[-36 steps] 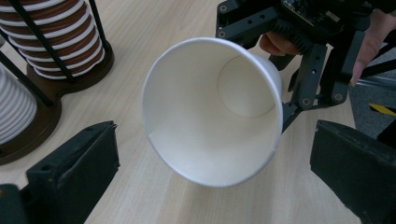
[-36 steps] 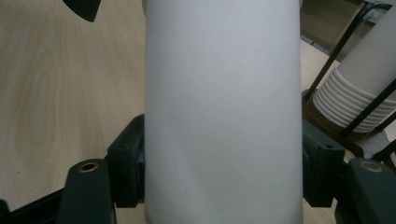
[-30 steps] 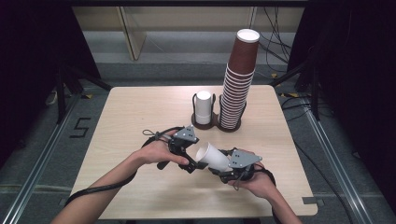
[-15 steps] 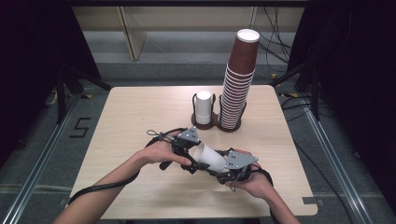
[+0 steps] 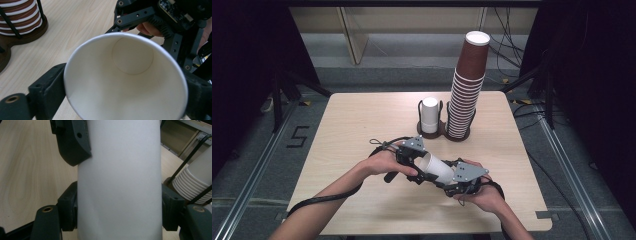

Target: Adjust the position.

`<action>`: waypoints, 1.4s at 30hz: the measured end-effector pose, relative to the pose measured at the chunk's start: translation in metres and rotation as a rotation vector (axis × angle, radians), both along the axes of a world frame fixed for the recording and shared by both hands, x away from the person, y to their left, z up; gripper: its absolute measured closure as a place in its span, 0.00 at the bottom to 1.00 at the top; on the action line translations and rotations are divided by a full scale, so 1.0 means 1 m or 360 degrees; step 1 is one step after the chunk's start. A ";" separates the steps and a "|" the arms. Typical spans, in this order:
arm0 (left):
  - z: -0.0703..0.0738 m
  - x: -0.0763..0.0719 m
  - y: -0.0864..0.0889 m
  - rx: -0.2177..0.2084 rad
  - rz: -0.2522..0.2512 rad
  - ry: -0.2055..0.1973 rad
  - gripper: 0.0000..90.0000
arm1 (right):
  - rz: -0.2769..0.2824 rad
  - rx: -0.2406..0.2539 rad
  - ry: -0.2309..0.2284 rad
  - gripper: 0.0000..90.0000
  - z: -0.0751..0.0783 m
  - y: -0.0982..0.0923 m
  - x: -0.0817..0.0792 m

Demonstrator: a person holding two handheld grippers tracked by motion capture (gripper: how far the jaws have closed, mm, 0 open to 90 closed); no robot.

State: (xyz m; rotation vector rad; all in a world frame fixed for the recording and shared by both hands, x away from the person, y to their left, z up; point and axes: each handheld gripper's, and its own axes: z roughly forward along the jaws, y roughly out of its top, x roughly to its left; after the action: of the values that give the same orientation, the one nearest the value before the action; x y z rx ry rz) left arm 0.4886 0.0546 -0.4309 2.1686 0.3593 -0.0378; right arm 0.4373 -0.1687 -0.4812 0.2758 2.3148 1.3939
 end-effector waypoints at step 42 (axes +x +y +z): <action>0.025 -0.018 -0.003 0.0250 -0.0159 -0.0450 0.26 | -0.0084 -0.0078 0.0043 0.22 -0.003 0.005 0.003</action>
State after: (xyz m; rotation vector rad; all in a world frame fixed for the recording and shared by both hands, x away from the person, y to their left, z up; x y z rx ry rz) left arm 0.4709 0.0511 -0.4058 2.3061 0.0942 0.2465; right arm 0.4405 -0.1640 -0.4844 0.3404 2.3427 1.3141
